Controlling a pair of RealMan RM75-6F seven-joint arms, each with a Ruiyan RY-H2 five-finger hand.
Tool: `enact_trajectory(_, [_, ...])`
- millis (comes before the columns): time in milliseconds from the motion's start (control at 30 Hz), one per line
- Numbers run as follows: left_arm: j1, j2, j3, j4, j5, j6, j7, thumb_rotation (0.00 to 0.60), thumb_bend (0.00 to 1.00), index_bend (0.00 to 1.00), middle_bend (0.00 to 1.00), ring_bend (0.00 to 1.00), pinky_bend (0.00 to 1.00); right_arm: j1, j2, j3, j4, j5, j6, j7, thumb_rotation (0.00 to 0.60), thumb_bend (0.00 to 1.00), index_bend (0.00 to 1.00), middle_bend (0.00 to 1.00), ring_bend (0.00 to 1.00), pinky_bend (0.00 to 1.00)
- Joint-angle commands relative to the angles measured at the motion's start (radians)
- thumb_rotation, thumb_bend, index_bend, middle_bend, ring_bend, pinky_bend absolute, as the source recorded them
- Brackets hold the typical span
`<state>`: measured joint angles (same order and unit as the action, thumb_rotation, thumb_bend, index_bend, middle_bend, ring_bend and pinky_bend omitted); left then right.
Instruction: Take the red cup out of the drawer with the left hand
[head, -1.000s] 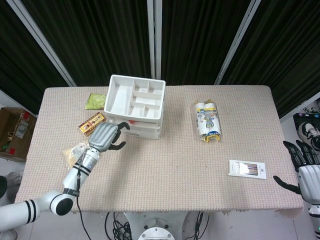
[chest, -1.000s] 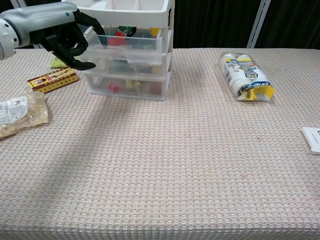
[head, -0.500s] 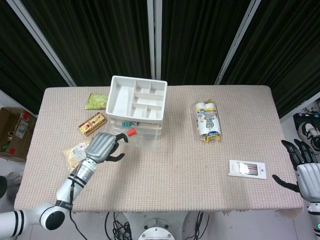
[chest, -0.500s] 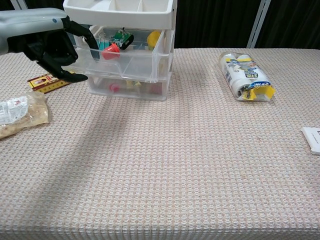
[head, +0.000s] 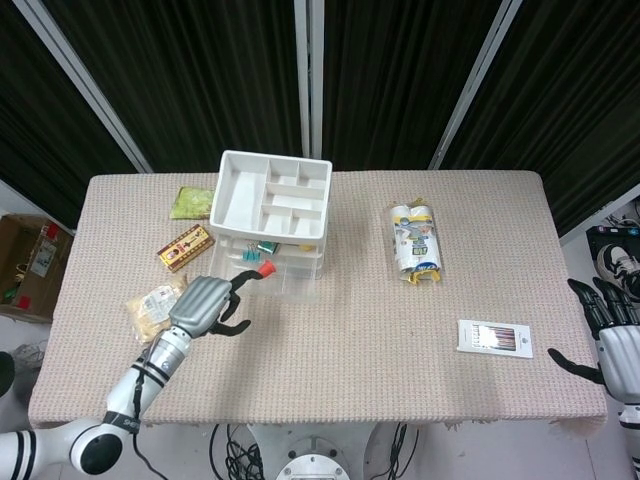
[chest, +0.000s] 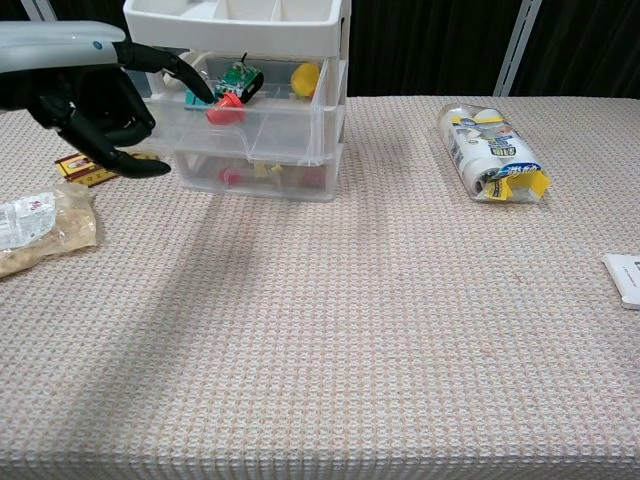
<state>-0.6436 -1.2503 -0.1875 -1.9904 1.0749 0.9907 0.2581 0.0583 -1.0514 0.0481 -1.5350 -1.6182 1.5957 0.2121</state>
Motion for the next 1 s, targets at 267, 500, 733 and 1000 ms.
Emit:
enact_trajectory(267, [-0.004,0.153,-0.023,-0.068,0.149,0.044,0.010,0.600,0.25,0.31,0.84,0.93,1.00,-0.006,0.006,-0.001,-0.008,-0.006,0.012,-0.008,0.600,0.04,0.00,0.13,0.00,0.07])
enact_trajectory(500, [-0.154,0.123,-0.070,0.142,0.277,-0.047,0.114,0.600,0.25,0.39,0.86,0.93,1.00,-0.016,0.013,-0.007,-0.033,-0.019,0.028,-0.036,0.600,0.04,0.00,0.13,0.00,0.07])
enact_trajectory(733, [-0.266,0.059,-0.043,0.309,0.334,-0.163,0.176,0.600,0.26,0.38,0.86,0.93,1.00,-0.030,0.017,-0.010,-0.045,-0.005,0.031,-0.051,0.600,0.04,0.00,0.13,0.00,0.07])
enact_trajectory(1000, [-0.313,0.024,-0.026,0.373,0.314,-0.219,0.141,0.600,0.24,0.37,0.85,0.93,1.00,-0.036,0.012,-0.009,-0.040,0.016,0.019,-0.051,0.600,0.04,0.00,0.13,0.00,0.07])
